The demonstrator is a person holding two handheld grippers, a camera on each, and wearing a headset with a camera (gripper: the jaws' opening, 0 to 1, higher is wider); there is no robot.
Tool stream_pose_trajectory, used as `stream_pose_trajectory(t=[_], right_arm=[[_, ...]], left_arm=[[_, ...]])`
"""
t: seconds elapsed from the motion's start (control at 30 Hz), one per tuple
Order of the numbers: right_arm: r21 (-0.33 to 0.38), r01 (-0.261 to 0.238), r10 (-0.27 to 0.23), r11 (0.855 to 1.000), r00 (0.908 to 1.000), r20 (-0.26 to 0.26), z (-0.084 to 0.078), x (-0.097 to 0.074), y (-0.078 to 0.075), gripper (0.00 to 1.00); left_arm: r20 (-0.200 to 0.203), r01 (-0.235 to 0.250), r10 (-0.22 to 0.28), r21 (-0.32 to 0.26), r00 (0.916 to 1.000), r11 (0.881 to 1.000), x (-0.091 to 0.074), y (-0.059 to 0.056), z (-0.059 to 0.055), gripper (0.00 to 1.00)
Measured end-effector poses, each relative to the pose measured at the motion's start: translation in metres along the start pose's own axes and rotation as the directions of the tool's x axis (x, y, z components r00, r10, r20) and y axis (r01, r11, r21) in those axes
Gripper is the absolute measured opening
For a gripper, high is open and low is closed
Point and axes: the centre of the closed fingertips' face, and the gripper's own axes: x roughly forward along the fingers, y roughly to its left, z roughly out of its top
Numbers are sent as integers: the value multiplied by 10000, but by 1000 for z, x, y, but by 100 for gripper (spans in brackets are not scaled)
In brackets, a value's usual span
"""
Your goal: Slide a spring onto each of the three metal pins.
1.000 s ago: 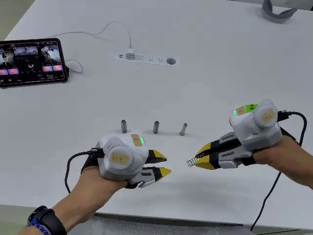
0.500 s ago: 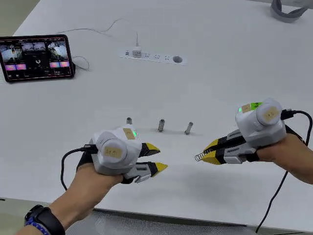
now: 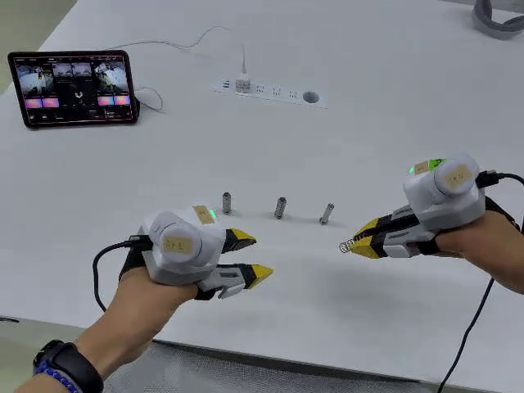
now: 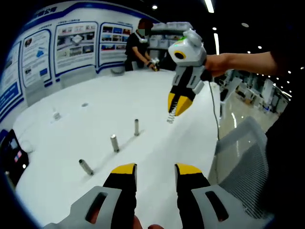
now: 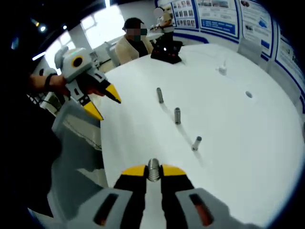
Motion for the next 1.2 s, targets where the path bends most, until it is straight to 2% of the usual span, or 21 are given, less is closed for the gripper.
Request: stream_pose_trajectory(t=[0.77, 1.2], right_arm=[[-132, 428, -434, 9990, 9981, -436, 7, 8, -43, 12], [-499, 659, -698, 9966, 9942, -814, 15, 18, -68, 12]], left_arm=[[-66, -778, 775, -626, 9970, 9950, -19, 28, -14, 45], [-18, -1509, 1520, -1281, 9884, 9802, -35, 54, -23, 54]])
